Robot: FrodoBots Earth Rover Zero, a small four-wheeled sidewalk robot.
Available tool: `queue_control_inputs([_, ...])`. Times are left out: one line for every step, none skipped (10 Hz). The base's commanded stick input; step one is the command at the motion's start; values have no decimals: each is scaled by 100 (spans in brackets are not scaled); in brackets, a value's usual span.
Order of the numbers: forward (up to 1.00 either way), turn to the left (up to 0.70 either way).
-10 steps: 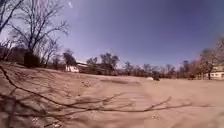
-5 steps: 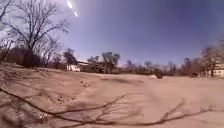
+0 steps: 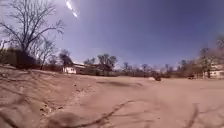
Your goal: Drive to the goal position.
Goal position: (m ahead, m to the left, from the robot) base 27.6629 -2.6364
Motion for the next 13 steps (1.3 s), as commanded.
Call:
queue_control_inputs([100, 0])
queue_control_inputs([100, 0])
queue_control_inputs([100, 0])
queue_control_inputs([100, 0])
queue_control_inputs([100, 0])
queue_control_inputs([100, 0])
queue_control_inputs([100, 0])
queue_control_inputs([100, 0])
queue_control_inputs([100, 0])
queue_control_inputs([100, 0])
queue_control_inputs([100, 0])
queue_control_inputs([100, 0])
queue_control_inputs([100, 0])
